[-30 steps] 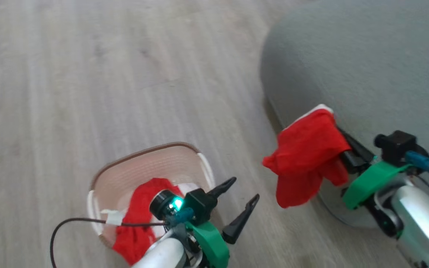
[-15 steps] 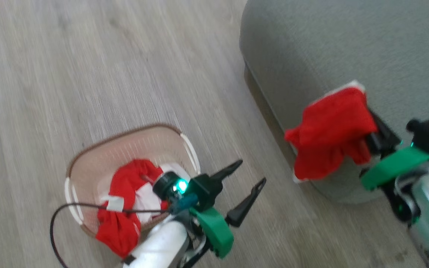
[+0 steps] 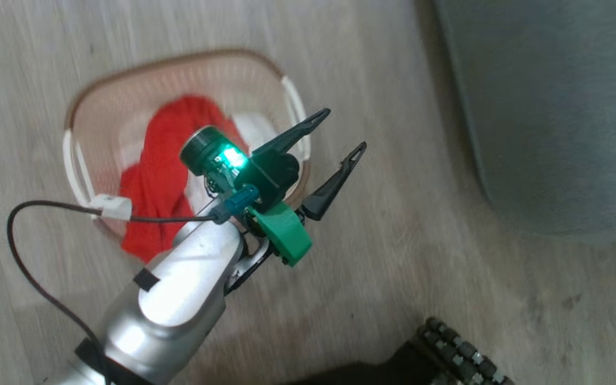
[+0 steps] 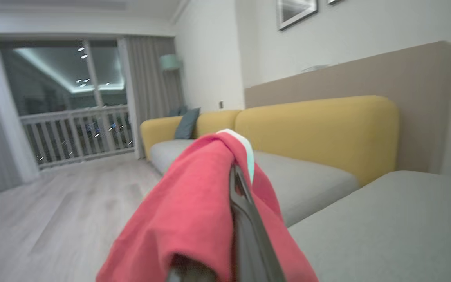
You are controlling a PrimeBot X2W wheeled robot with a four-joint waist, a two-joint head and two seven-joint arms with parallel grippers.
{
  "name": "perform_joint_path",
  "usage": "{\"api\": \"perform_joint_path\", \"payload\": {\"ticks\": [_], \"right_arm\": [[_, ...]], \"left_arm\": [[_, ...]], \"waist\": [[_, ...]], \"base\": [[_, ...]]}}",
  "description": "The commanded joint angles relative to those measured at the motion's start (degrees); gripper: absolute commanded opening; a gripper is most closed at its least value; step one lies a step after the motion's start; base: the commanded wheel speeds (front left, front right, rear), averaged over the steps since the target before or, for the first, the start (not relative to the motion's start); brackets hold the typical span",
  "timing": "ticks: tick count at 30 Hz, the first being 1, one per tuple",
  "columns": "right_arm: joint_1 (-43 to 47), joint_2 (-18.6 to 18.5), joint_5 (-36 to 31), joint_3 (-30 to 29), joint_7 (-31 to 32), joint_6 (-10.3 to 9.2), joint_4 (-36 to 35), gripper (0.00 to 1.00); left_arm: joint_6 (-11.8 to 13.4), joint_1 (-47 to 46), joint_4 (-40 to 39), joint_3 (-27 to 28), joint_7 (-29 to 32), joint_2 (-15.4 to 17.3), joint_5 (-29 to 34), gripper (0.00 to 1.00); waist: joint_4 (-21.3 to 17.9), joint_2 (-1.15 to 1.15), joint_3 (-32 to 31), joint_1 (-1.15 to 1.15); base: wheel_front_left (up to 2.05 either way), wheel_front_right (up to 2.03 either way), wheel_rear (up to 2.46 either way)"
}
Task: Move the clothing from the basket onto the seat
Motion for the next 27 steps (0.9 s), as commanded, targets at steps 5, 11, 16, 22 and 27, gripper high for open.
{"api": "perform_joint_path", "payload": {"ticks": [5, 11, 16, 22, 27], "right_arm": [[-16.7, -8.1, -9.0, -16.2, 0.5, -0.02, 7.9, 0.0], [-19.9, -5.0, -14.8, -23.0, 0.1, -0.02, 14.7, 0.0], [-17.4, -0.8, -16.5, -23.8, -0.3, -0.02, 16.0, 0.34], [-11.9, 1.9, -13.4, -19.7, -0.4, -0.02, 12.4, 1.0], [-1.5, 1.3, -11.7, -10.7, -0.4, -0.02, 9.3, 1.0]], "left_arm": [[-0.1, -0.4, -2.7, 1.1, -0.5, 1.5, -0.7, 1.0], [-0.1, -0.4, -3.5, -0.1, -0.5, 2.0, -0.6, 1.0], [-0.1, -0.6, -3.5, 0.6, -0.5, 3.2, -0.2, 1.0], [-0.1, -0.4, -2.5, 1.3, -0.5, 3.9, 0.4, 1.0], [-0.1, 1.5, 0.1, 2.6, -0.5, 3.0, -0.5, 1.0]], "waist": [[9.2, 0.0, 16.8, -0.03], [8.9, 0.0, 21.7, -0.03], [6.7, 0.0, 21.8, -0.03], [5.2, 0.0, 17.8, -0.03], [4.5, 0.0, 10.4, -0.03]], "base": [[0.0, 0.0, 0.0], [0.0, 0.0, 0.0], [0.0, 0.0, 0.0], [0.0, 0.0, 0.0], [0.0, 0.0, 0.0]]}}
